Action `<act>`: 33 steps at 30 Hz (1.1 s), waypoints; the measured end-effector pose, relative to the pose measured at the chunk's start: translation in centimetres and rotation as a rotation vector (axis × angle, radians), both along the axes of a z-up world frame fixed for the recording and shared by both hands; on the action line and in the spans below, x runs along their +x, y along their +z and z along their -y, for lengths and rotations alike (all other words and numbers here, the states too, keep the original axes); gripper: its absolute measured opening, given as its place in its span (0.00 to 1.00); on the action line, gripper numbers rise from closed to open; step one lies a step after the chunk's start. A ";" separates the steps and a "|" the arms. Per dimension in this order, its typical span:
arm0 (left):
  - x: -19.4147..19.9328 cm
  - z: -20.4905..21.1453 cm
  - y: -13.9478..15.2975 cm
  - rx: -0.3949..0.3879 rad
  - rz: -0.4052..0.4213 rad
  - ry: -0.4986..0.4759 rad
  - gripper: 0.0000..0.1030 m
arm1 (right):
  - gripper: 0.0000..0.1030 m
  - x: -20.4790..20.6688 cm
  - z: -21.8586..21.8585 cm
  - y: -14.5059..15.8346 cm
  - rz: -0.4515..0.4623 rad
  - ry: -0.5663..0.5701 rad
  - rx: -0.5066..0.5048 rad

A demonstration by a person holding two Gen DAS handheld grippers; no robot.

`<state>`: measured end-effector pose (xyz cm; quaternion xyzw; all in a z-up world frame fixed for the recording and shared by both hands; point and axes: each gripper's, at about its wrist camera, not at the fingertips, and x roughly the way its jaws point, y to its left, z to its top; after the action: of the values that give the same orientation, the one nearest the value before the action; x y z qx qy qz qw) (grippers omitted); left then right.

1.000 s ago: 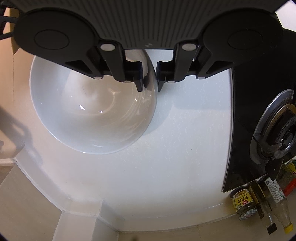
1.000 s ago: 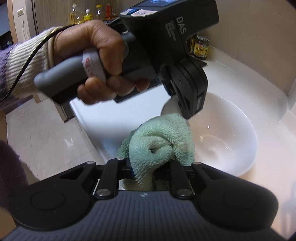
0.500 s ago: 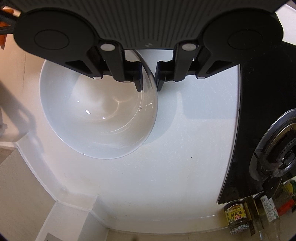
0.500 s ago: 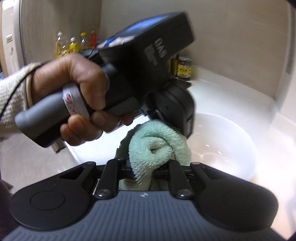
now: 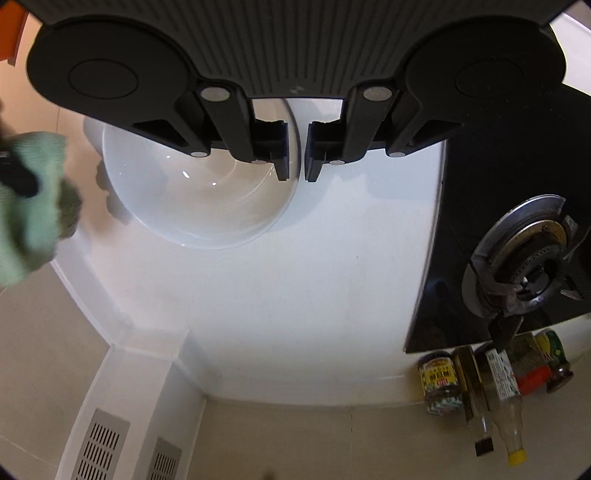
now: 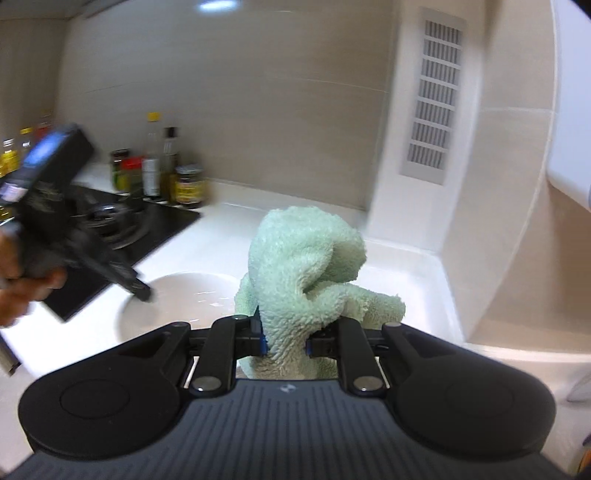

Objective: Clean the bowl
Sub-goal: 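Lower the green towel onto the counter beside the bowl with the right gripper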

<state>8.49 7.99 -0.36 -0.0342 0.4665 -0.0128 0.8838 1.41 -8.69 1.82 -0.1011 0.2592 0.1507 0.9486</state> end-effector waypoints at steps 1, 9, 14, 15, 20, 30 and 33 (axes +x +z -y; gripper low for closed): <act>-0.2 0.1 0.0 0.007 0.002 0.008 0.07 | 0.14 0.6 0.5 -0.5 -0.027 -0.019 -0.001; -2.7 0.5 -0.1 0.038 0.028 0.047 0.07 | 0.14 2.8 1.1 -6.8 -0.201 -0.196 0.017; -4.6 1.6 -0.4 0.034 0.030 0.058 0.07 | 0.21 2.9 2.4 -8.4 -0.196 -0.218 0.041; -4.8 1.8 -0.5 0.037 0.032 0.063 0.07 | 0.28 2.8 2.5 -8.3 -0.199 -0.201 0.047; -5.8 3.2 -0.4 0.056 0.038 0.091 0.07 | 0.40 2.0 2.0 -7.3 -0.177 -0.168 0.021; -7.7 4.0 0.0 0.074 0.037 0.127 0.07 | 0.42 -1.1 1.8 -4.2 -0.099 -0.125 0.043; -8.6 4.0 0.2 0.074 0.045 0.116 0.07 | 0.42 -2.3 1.6 -3.7 -0.093 -0.117 0.053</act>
<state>-0.07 3.95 -0.12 -0.0282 0.4439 0.0546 0.8940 -0.92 -10.33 -1.88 -0.0535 0.3044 0.1062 0.9451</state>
